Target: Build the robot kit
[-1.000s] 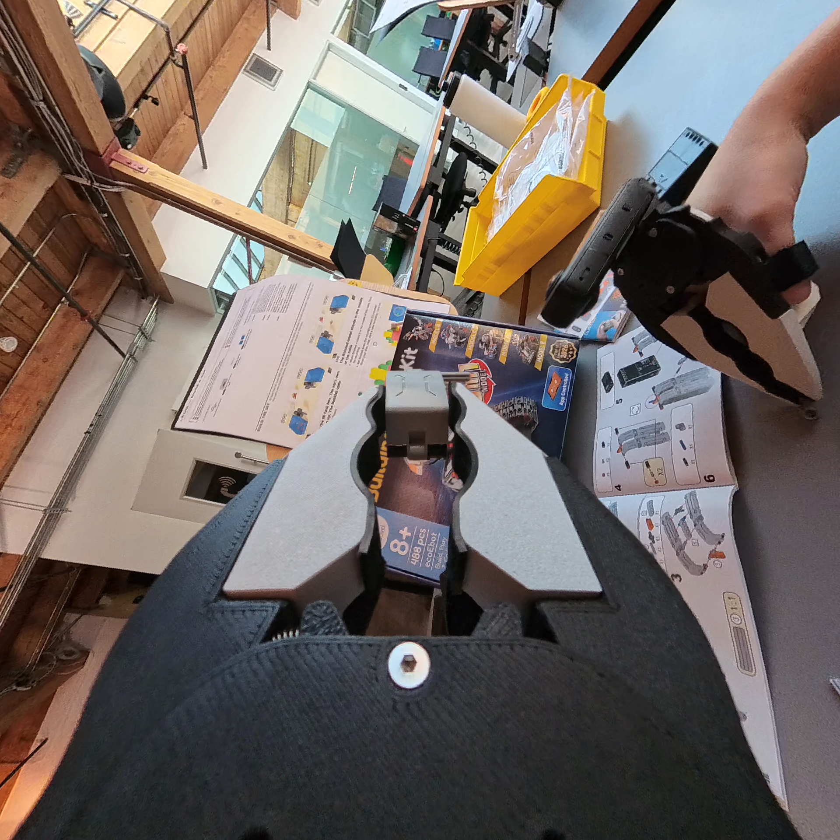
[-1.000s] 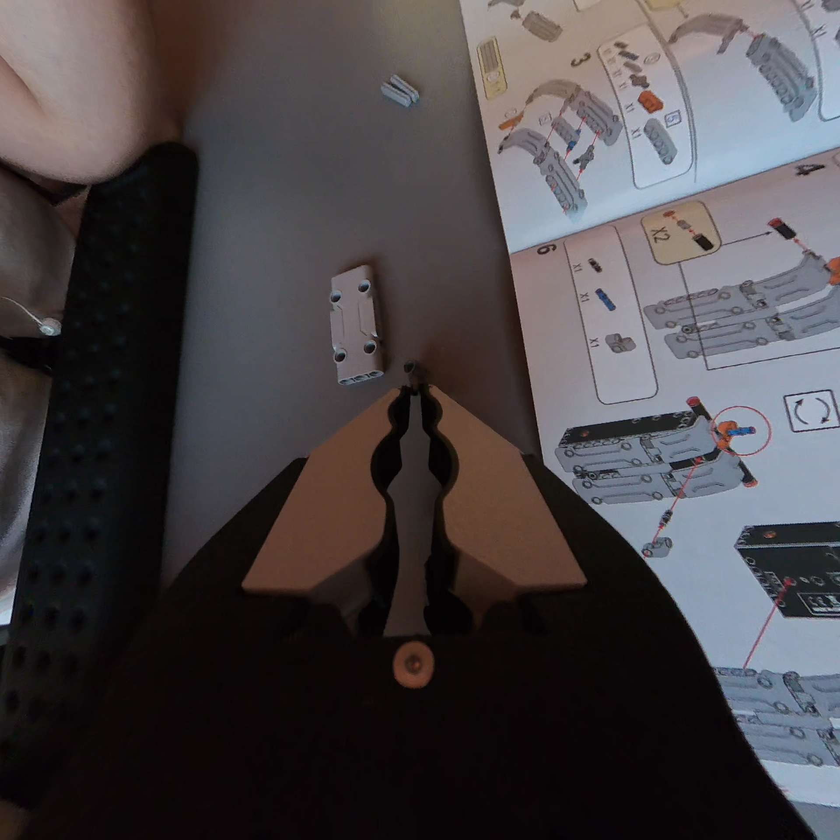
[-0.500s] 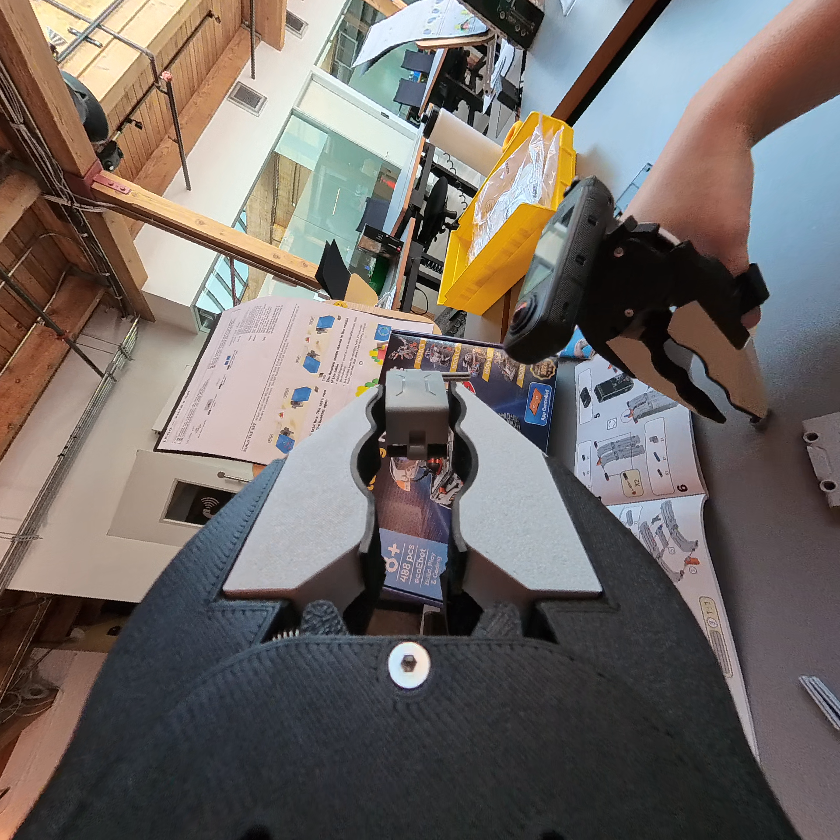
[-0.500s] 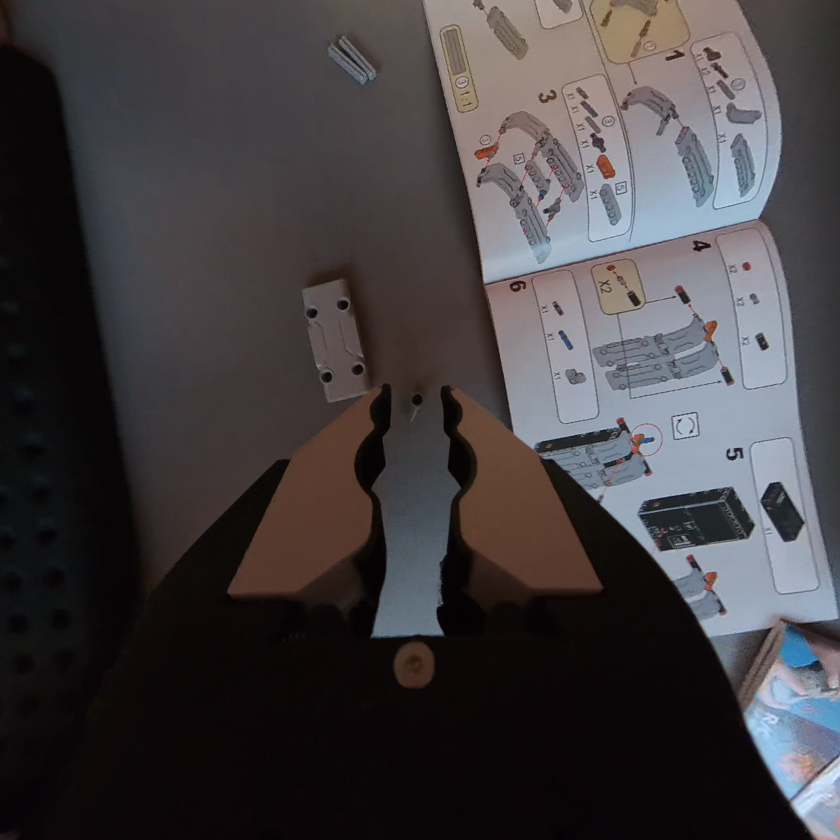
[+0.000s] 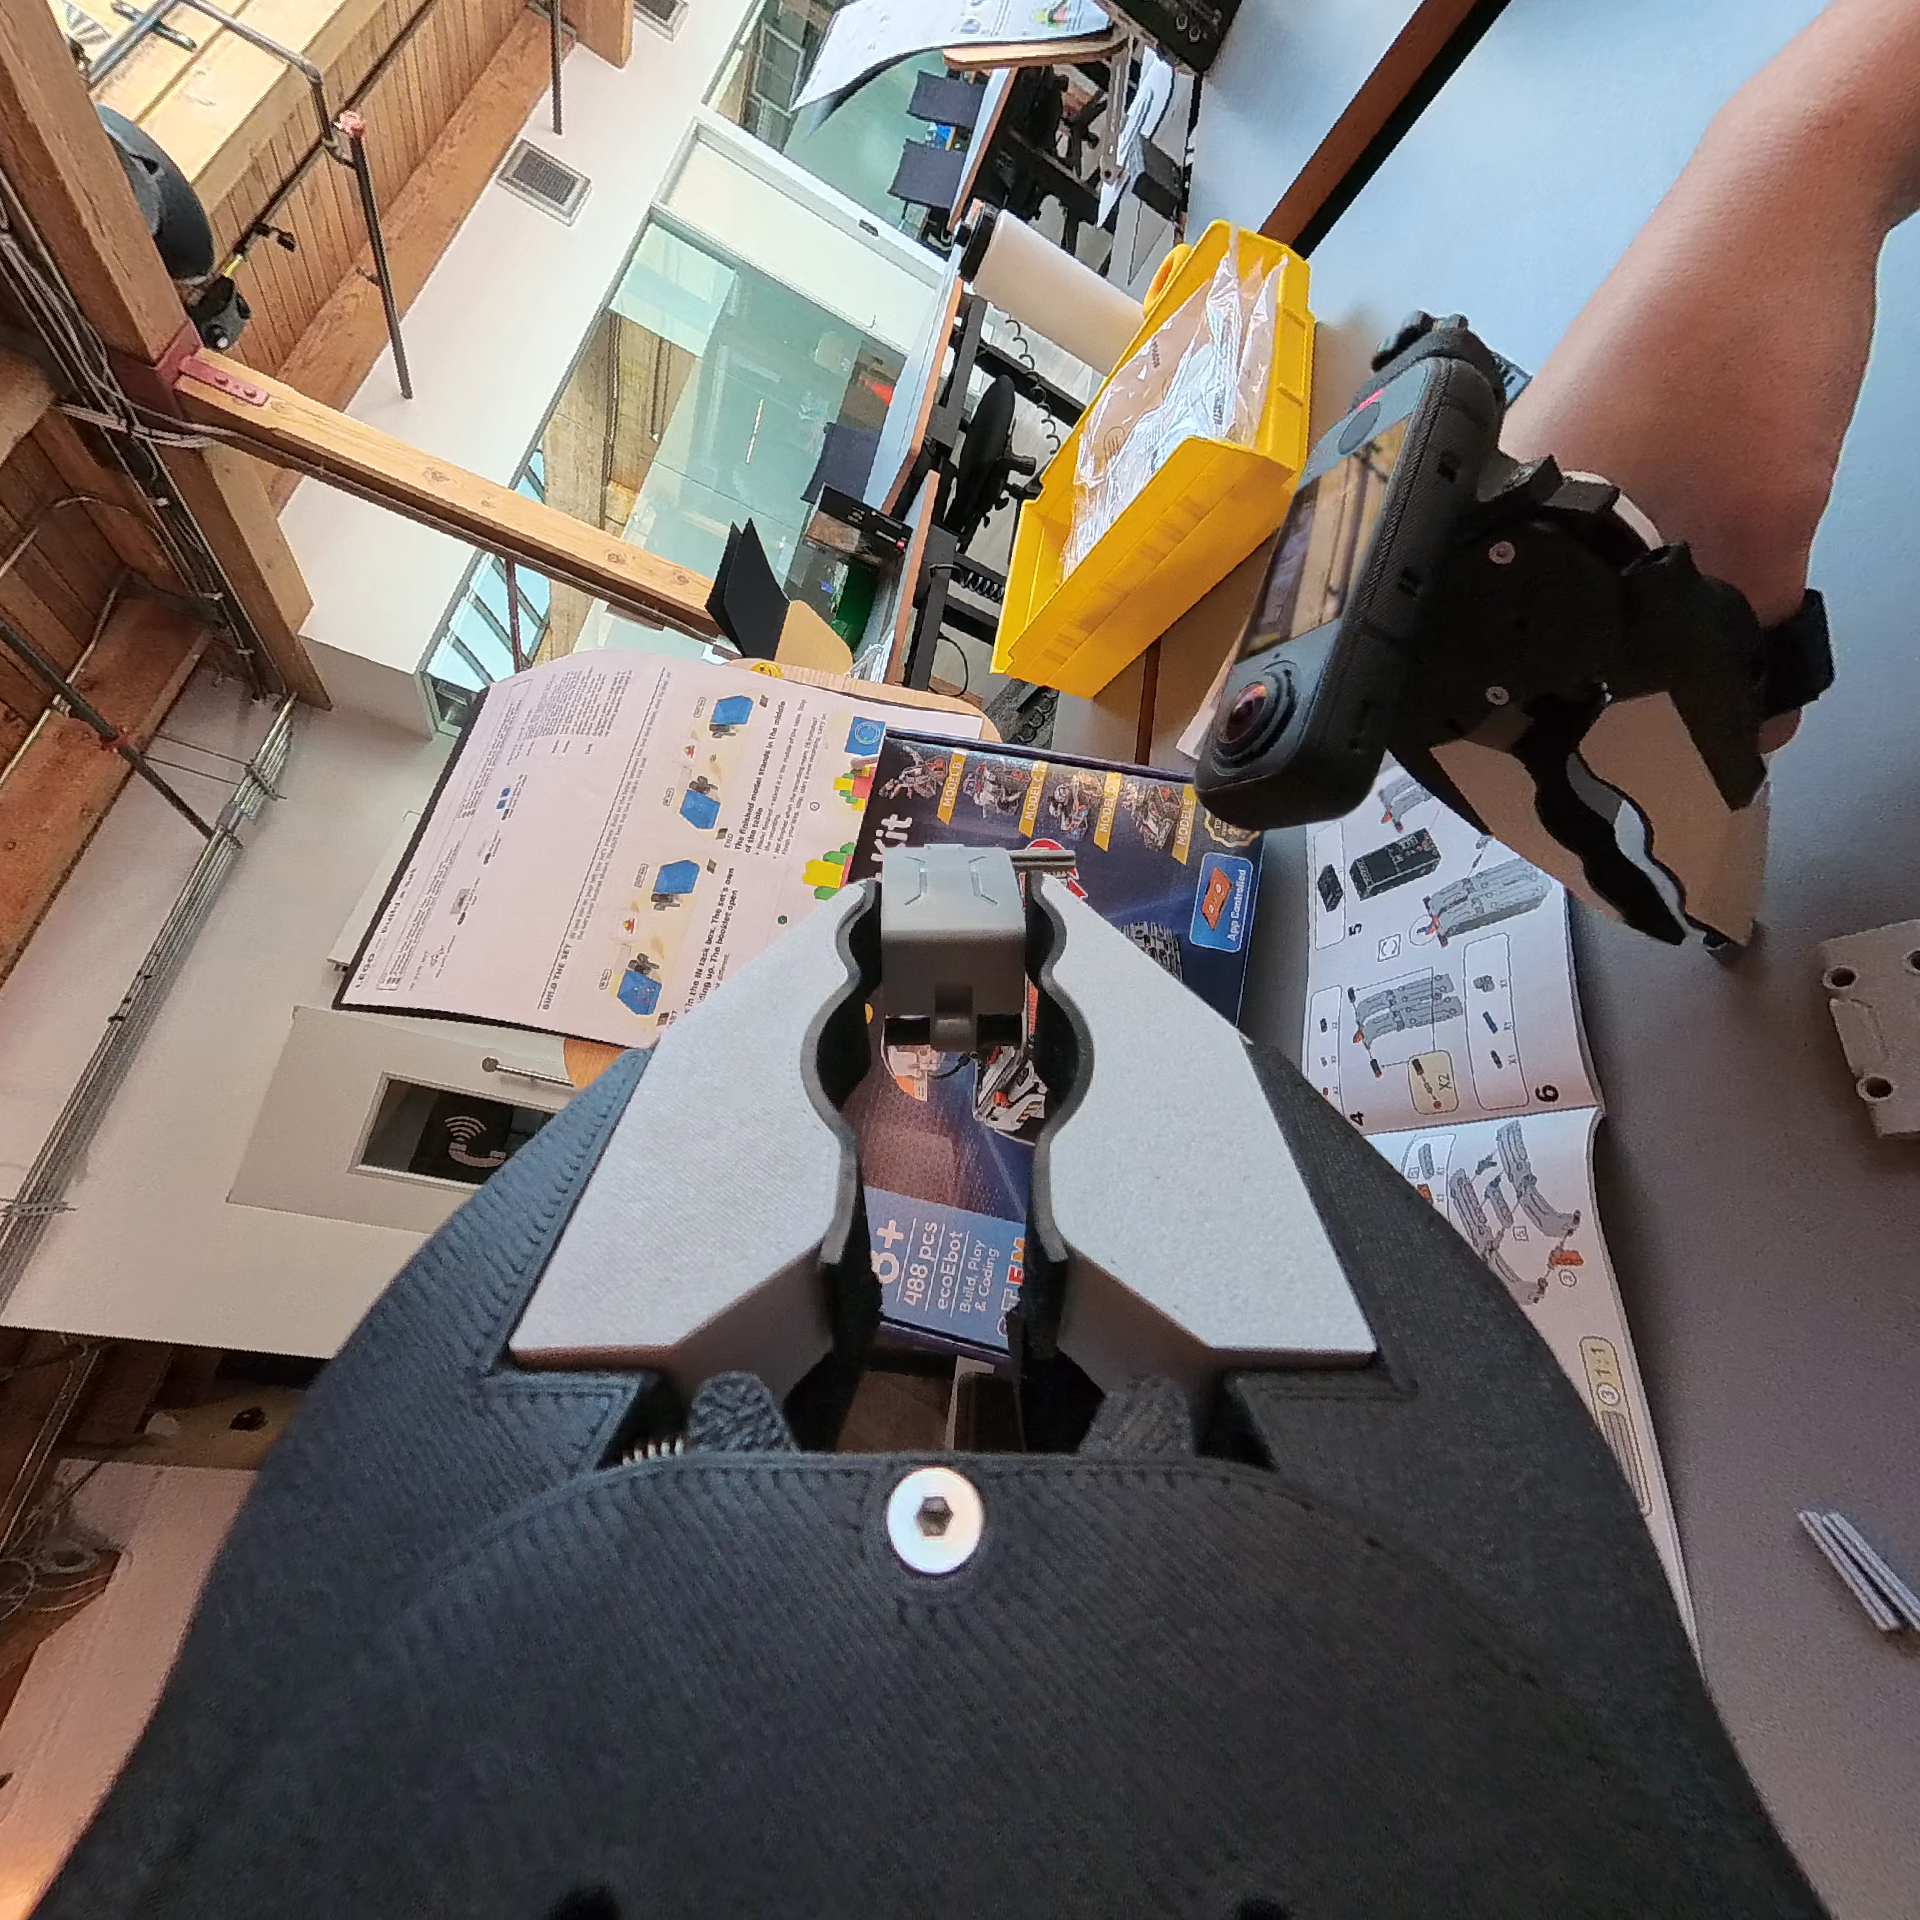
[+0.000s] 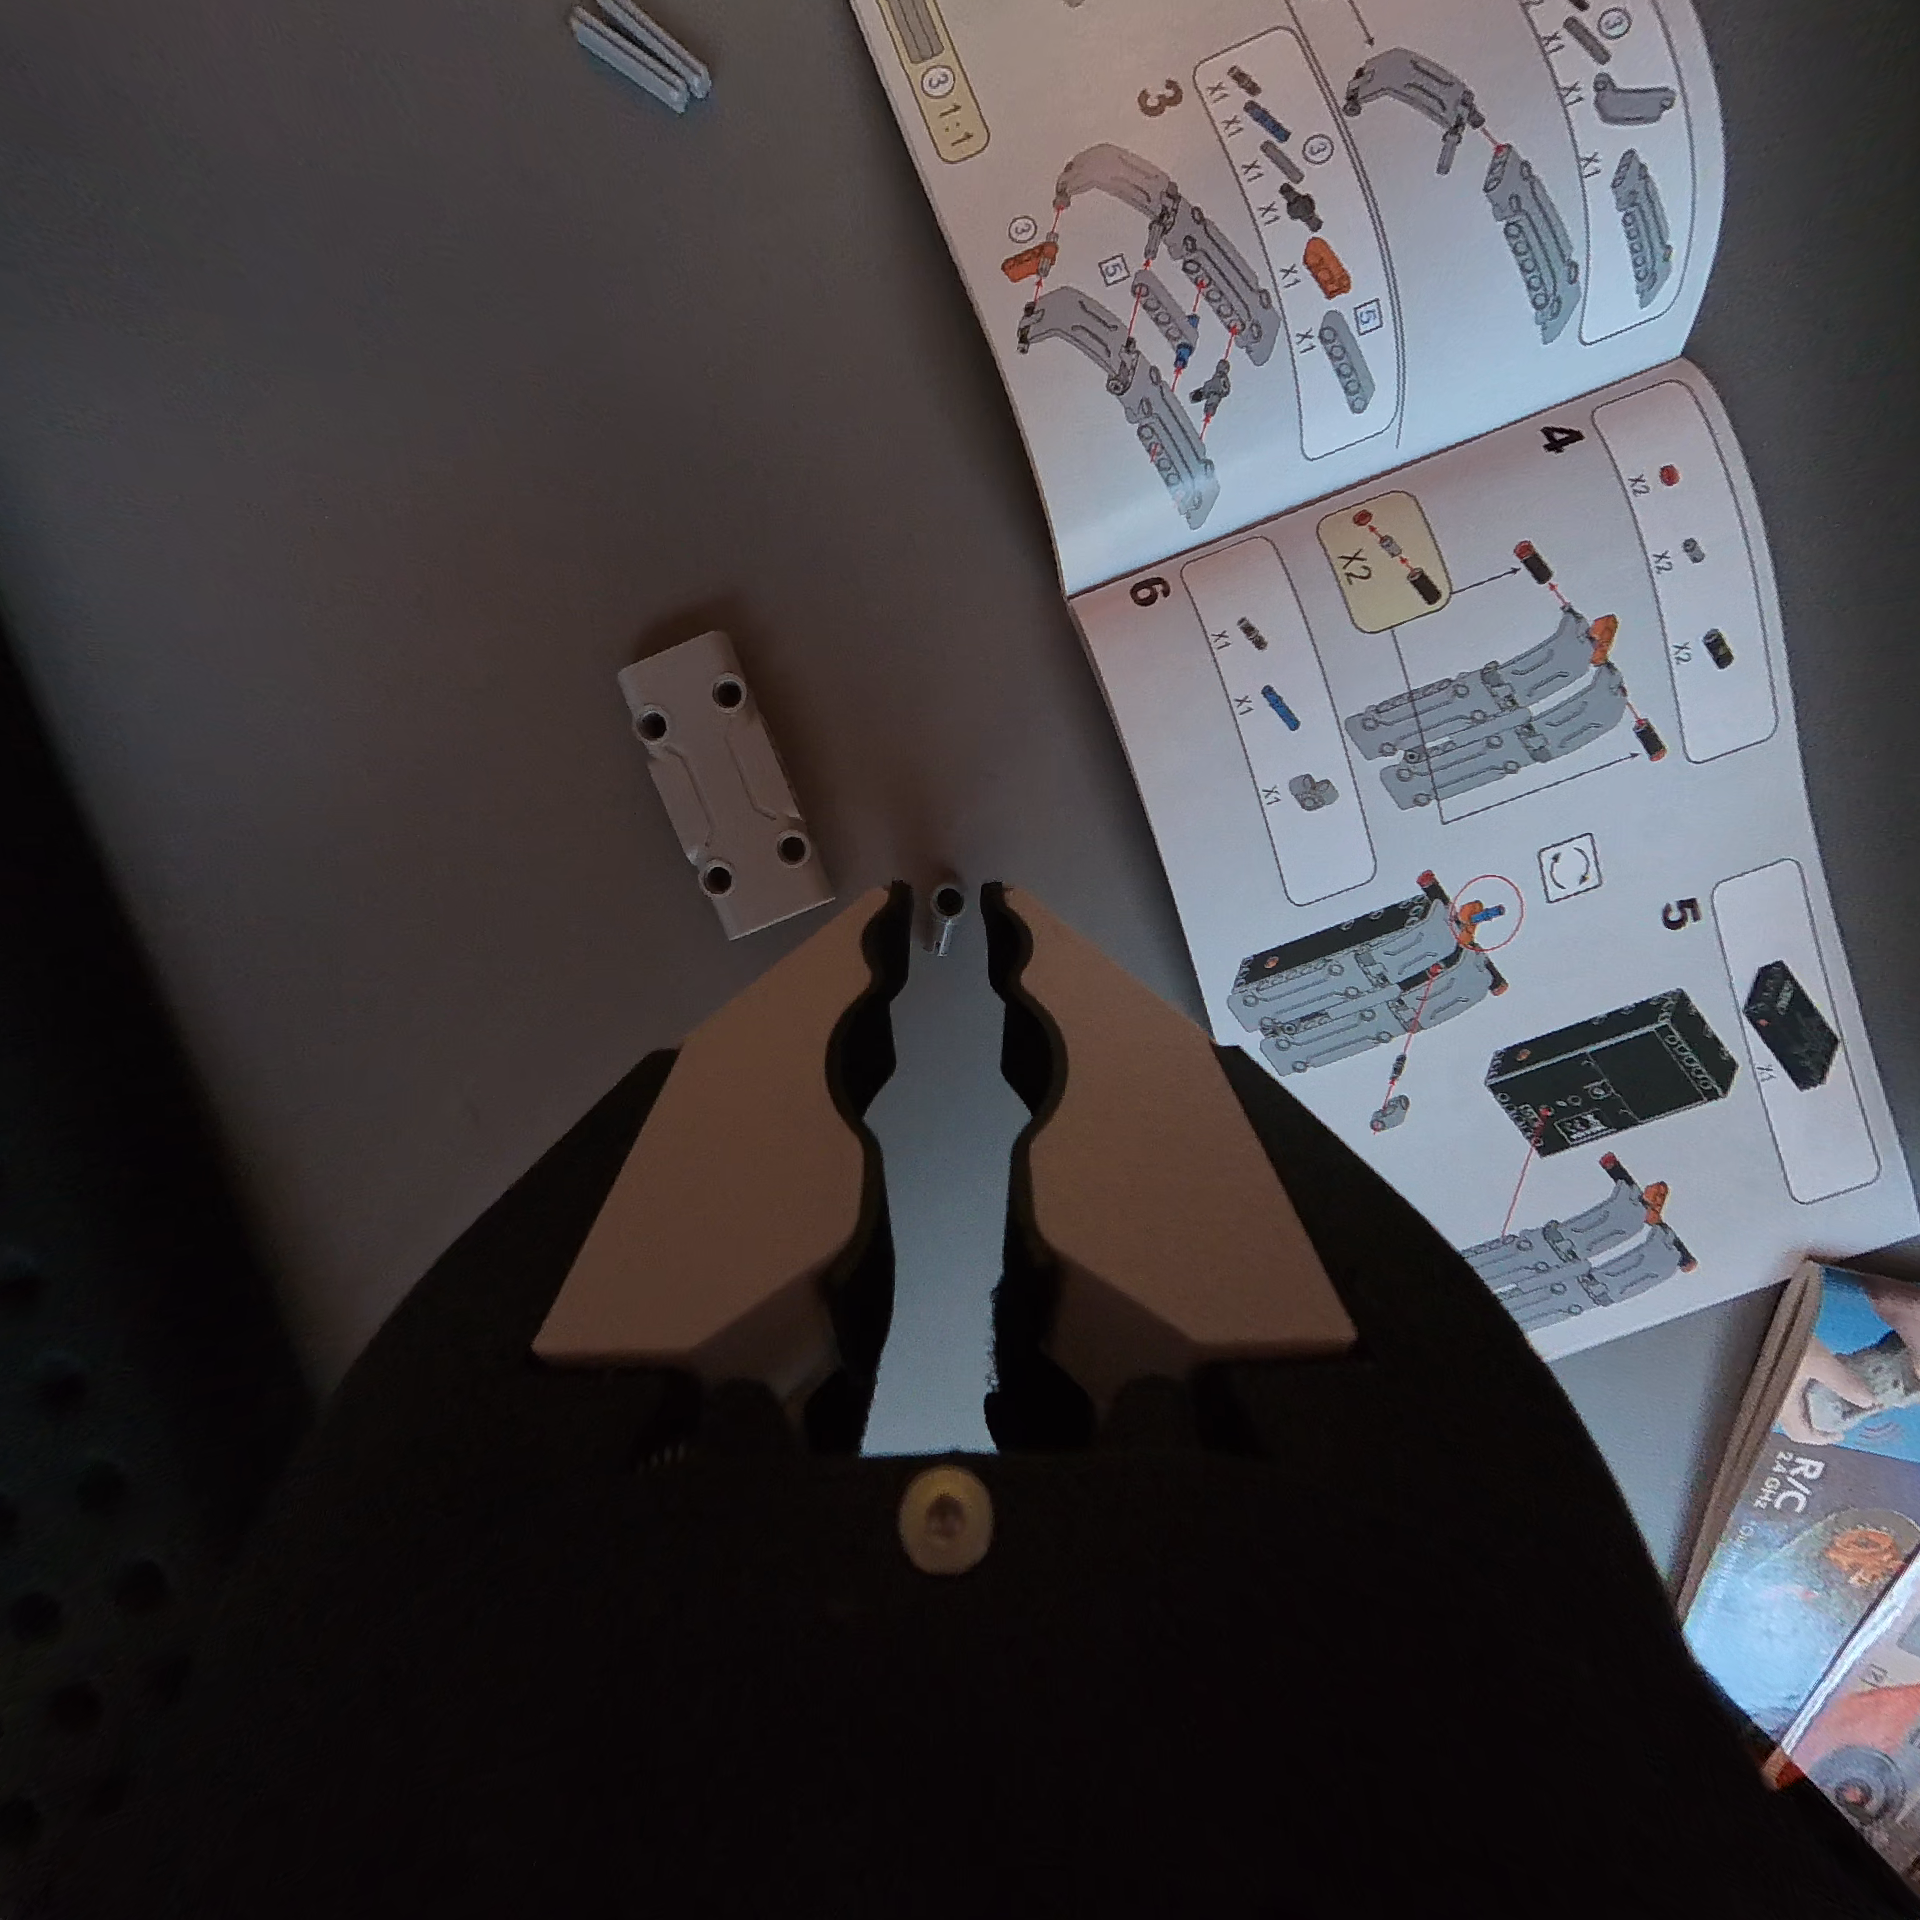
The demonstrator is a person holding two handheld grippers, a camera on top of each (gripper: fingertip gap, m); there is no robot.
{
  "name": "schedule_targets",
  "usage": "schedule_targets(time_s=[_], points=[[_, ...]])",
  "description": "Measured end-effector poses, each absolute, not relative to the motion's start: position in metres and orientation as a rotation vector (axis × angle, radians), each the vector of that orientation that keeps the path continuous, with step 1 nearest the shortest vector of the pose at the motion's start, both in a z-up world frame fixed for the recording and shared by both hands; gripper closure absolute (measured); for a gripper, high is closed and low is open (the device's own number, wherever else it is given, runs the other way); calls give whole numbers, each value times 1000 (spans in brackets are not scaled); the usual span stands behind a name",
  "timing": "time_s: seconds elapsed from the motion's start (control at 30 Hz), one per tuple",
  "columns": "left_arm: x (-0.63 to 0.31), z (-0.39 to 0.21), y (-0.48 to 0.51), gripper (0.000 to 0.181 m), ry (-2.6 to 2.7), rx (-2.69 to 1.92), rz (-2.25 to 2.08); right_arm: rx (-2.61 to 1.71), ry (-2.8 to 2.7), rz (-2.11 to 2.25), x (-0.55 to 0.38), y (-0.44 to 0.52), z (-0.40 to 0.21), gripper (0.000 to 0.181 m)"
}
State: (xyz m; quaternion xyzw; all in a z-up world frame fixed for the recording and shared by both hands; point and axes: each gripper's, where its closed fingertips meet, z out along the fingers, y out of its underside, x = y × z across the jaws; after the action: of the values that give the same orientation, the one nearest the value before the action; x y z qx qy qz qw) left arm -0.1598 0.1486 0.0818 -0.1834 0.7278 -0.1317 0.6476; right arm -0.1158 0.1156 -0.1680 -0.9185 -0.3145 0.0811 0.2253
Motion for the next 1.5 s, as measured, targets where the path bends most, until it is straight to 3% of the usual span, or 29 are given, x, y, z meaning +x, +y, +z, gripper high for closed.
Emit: schedule_targets(time_s=[0.7,1.03,1.23,1.5], points=[[-162,79,150,156,1672,-427,-312,-2420,-884,399,-115,115,-155,176],[-157,54,109,155,1858,-342,-550,-1828,-1105,463,-121,86,2,176],[-157,46,71,156,1947,-224,-762,-1615,-886,1014,-118,73,92,177],[-158,35,44,156,2049,-157,-949,-1702,-849,1485,-127,61,60,177]])
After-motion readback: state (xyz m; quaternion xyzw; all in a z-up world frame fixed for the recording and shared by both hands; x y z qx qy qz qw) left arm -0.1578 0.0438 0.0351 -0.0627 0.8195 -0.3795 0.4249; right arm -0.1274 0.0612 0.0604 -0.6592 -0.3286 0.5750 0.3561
